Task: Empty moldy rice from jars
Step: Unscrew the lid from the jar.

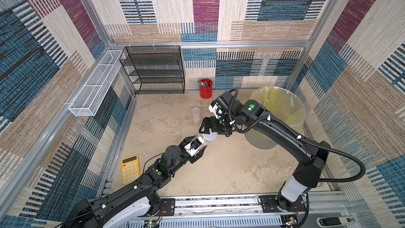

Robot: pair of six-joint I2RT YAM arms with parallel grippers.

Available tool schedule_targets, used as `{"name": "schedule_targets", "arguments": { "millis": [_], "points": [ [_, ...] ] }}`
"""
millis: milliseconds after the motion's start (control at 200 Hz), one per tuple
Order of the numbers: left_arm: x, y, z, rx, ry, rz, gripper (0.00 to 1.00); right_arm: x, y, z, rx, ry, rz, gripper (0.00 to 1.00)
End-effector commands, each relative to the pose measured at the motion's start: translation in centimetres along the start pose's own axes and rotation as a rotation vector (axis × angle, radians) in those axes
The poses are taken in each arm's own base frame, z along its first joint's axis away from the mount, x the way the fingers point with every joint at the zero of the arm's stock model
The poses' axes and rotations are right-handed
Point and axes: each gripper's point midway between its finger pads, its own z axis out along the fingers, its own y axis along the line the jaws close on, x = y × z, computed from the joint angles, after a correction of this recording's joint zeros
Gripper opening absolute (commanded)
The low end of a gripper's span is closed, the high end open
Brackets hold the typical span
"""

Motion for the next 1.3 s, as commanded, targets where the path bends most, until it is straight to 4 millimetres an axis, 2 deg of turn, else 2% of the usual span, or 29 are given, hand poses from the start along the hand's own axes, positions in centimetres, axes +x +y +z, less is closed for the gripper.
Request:
{"name": "schedule_targets", "arguments": {
  "millis": [0, 100, 295, 421, 541, 701, 891, 1117, 1292],
  "points": [
    [-1.2, 0.2, -0.1, -0.006, -0.049, 0.014, 0.30, -0.1, -0.5, 0.1, 0.034, -0.005, -0.018, 0.90],
    [-1.0, 0.2, 0.0, -0.003, -0.041, 0.014, 0.30, -0.2, -0.6, -0.1, 0.045, -0.009, -0.029, 0.84],
    [-0.7, 0.0, 0.0, 0.002, -0.030, 0.011, 0.30, 0.2, -0.9, 0.1, 0.056, 0.007, -0.053, 0.67],
    [-0.9, -0.2, -0.2, 0.016, -0.047, -0.012, 0.29, 0.1, -0.8, -0.1, 0.054, -0.006, -0.084, 0.64],
    [-1.2, -0.3, -0.7, 0.021, -0.071, -0.043, 0.29, -0.2, -0.6, -0.6, 0.046, -0.031, -0.099, 0.64],
    [-0.5, -0.4, -1.0, 0.023, -0.054, -0.058, 0.29, -0.5, 0.2, -1.4, 0.013, -0.054, -0.120, 0.64],
    [-1.0, -0.9, -1.7, 0.056, -0.083, -0.098, 0.29, -0.6, 1.6, -2.3, -0.042, -0.066, -0.226, 0.64],
    [-0.4, -1.6, -1.5, 0.089, -0.058, -0.116, 0.29, -0.8, 2.4, -3.3, -0.082, -0.119, -0.363, 0.64],
    [-0.5, -1.6, -1.5, 0.090, -0.061, -0.120, 0.29, -0.5, 2.5, -2.8, -0.109, -0.117, -0.378, 0.64]
  ]
}}
